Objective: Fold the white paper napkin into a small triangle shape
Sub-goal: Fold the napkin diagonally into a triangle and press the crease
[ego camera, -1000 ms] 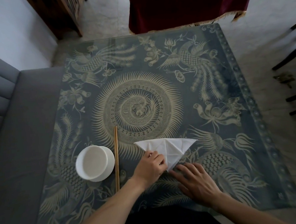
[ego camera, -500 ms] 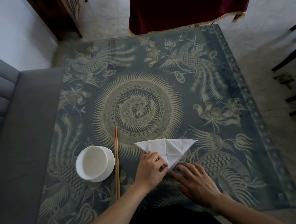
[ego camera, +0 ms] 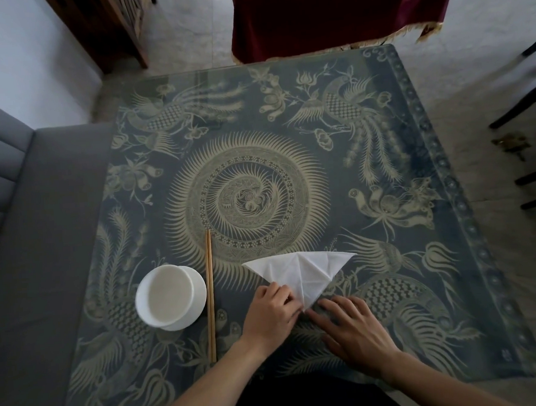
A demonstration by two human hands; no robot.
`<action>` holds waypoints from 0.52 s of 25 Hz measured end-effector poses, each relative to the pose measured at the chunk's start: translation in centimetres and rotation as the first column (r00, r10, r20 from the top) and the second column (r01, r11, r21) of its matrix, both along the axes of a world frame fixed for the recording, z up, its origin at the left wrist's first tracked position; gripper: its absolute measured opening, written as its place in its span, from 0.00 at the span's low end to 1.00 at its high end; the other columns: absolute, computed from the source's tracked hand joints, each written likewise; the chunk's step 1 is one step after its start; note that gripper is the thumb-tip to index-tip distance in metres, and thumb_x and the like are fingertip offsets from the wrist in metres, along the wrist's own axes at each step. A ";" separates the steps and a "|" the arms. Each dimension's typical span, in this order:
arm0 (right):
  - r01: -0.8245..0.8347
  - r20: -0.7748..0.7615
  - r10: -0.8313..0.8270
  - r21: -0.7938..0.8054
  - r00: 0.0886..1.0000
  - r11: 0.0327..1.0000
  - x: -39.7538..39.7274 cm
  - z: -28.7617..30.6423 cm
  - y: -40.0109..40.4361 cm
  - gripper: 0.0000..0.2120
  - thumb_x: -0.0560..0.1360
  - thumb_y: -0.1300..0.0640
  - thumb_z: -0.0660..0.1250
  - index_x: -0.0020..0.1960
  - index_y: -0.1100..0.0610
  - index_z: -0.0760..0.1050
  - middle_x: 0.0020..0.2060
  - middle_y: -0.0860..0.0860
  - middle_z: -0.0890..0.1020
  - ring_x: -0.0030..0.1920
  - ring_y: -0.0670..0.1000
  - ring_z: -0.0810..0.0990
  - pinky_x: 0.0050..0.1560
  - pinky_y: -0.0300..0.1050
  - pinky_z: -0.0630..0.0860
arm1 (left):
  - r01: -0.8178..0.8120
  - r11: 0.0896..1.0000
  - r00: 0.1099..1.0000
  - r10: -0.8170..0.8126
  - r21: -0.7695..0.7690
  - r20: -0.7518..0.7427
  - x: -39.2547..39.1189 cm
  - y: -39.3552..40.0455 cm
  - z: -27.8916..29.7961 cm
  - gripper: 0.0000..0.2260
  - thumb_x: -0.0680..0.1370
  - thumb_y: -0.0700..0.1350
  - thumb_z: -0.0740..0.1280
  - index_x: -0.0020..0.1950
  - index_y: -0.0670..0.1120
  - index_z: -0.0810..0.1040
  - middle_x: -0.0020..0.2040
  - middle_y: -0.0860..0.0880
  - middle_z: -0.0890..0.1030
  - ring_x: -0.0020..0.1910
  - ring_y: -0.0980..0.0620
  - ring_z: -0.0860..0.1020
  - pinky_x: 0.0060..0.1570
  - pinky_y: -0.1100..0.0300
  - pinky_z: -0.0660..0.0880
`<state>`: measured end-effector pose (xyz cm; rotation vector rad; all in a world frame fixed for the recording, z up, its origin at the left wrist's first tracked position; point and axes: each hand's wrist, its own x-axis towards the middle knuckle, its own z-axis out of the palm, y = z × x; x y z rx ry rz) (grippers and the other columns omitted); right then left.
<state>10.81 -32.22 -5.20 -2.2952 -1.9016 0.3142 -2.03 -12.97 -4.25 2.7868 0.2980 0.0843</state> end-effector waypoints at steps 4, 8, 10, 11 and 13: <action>-0.004 0.005 0.004 -0.006 1.000 1.000 0.2 0.3 0.1 0.25 0.76 0.44 0.64 0.72 0.46 0.69 0.62 0.51 0.78 0.59 0.56 0.77 0.56 0.55 0.75 | 0.120 0.990 0.992 -0.121 0.075 0.014 -0.8 0.4 -0.3 0.07 0.77 0.48 0.68 0.54 0.49 0.80 0.51 0.50 0.78 0.50 0.46 0.76 0.46 0.52 0.74; 0.003 -0.014 -0.003 0.033 1.000 0.999 0.3 0.8 0.2 0.21 0.75 0.47 0.64 0.68 0.48 0.73 0.59 0.51 0.79 0.57 0.56 0.79 0.53 0.53 0.76 | 0.184 0.980 0.983 -0.181 0.071 -0.038 -1.4 0.4 -0.9 0.15 0.78 0.51 0.64 0.62 0.47 0.76 0.63 0.48 0.75 0.62 0.46 0.72 0.55 0.51 0.71; 0.041 -0.037 -0.038 0.100 0.999 0.994 0.5 1.2 0.9 0.20 0.75 0.50 0.65 0.66 0.50 0.74 0.58 0.51 0.80 0.56 0.55 0.79 0.53 0.51 0.74 | 0.185 0.982 0.980 -0.182 0.039 -0.076 -1.6 0.5 -1.0 0.17 0.77 0.52 0.63 0.63 0.48 0.75 0.65 0.48 0.74 0.64 0.46 0.71 0.59 0.50 0.69; 0.079 -0.050 -0.073 0.118 0.996 0.990 0.5 1.4 1.6 0.21 0.75 0.51 0.64 0.67 0.52 0.74 0.60 0.51 0.79 0.58 0.55 0.78 0.55 0.51 0.74 | 0.180 0.983 0.980 -0.178 0.025 -0.086 -1.5 0.6 -1.0 0.17 0.77 0.52 0.63 0.63 0.48 0.75 0.65 0.48 0.75 0.65 0.47 0.71 0.60 0.50 0.69; 0.168 -0.054 -0.164 0.088 0.985 0.982 0.2 1.6 3.7 0.24 0.78 0.49 0.60 0.72 0.56 0.70 0.68 0.54 0.75 0.67 0.57 0.73 0.64 0.55 0.70 | 0.173 0.985 0.981 -0.172 0.009 -0.095 -1.5 0.6 -1.0 0.17 0.76 0.52 0.63 0.63 0.49 0.75 0.65 0.48 0.75 0.64 0.47 0.72 0.62 0.50 0.68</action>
